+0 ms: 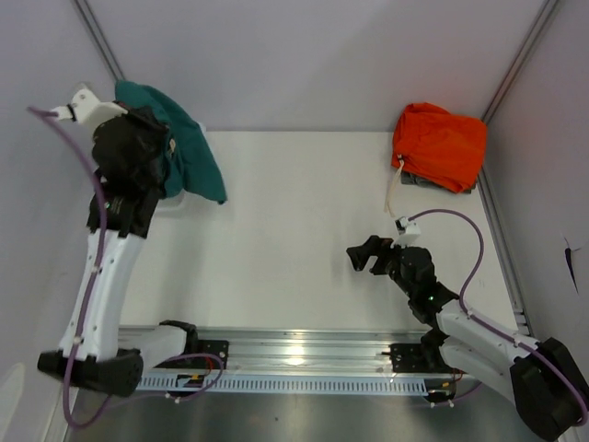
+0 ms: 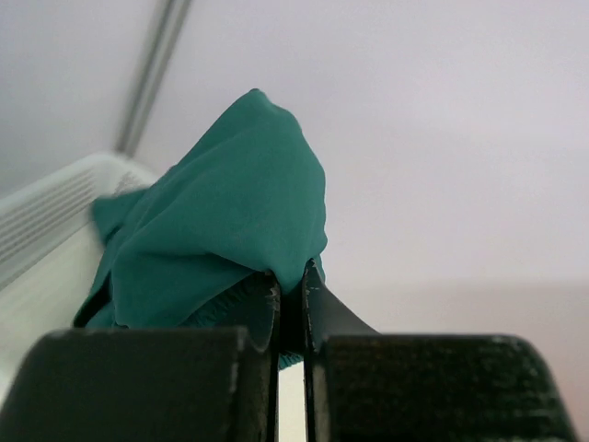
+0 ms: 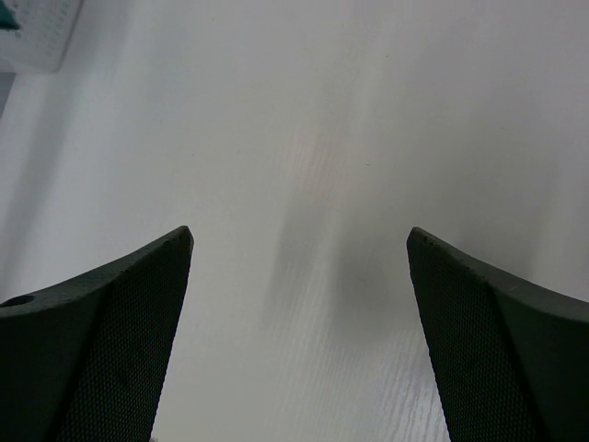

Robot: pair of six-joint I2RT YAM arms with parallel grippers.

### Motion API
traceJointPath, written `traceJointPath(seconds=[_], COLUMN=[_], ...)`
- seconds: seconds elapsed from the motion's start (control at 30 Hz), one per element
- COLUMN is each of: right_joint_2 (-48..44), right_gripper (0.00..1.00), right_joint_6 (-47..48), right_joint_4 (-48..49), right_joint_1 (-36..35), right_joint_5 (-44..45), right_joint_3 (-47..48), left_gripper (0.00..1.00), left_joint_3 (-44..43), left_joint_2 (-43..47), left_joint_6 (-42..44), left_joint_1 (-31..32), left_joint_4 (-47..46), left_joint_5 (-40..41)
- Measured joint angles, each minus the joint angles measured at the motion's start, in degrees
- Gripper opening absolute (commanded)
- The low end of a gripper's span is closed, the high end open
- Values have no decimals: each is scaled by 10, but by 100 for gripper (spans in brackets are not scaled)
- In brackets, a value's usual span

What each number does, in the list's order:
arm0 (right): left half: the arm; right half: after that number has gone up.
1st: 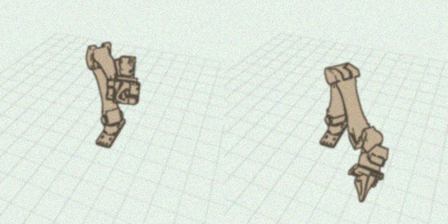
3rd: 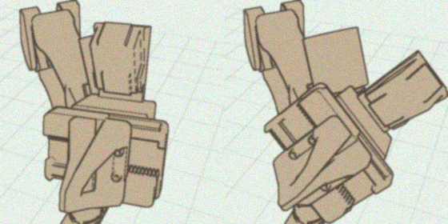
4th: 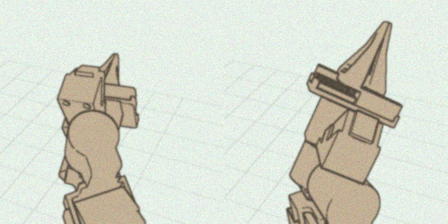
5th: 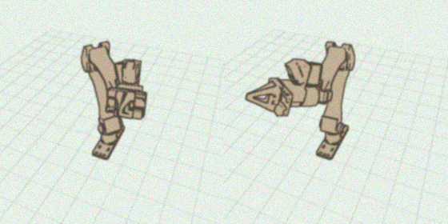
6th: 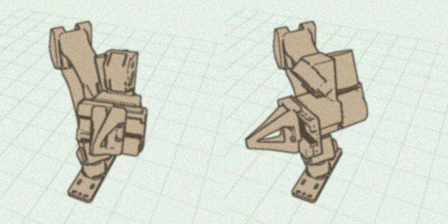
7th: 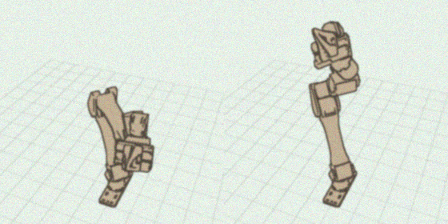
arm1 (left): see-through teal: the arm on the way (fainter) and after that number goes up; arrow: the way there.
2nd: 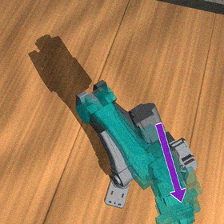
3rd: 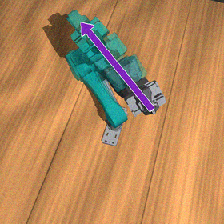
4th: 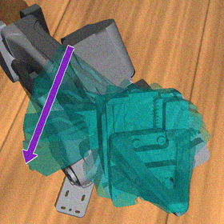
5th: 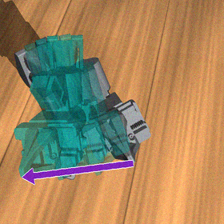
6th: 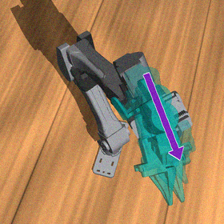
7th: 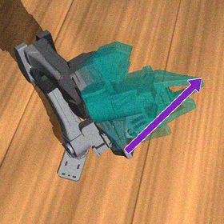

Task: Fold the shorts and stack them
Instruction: Grab the shorts from the pile, then move the shorts to the center of the board

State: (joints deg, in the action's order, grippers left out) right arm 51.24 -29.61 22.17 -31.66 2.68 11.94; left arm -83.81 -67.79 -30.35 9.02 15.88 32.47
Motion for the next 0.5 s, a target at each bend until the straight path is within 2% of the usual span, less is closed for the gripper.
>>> traceJointPath(seconds=[0.1,0.23,0.33,0.5], right_joint_2=[-17,-36,-56,-88], right_gripper=[99,99,97,97], right_joint_6=[3,8,12,39], right_joint_4=[-1,-8,-21,-50], right_joint_1=[0,0,0,-1], right_joint_5=[0,-2,-12,-63], right_joint_3=[0,0,7,51], left_gripper=[0,0,0,0], left_joint_3=[0,-19,-48,-35], left_joint_2=[81,139,142,102], left_joint_6=[0,-19,-49,-103], left_joint_1=[0,1,1,11], left_joint_4=[-21,-33,-33,-31], left_joint_5=[-72,-162,-231,-385])
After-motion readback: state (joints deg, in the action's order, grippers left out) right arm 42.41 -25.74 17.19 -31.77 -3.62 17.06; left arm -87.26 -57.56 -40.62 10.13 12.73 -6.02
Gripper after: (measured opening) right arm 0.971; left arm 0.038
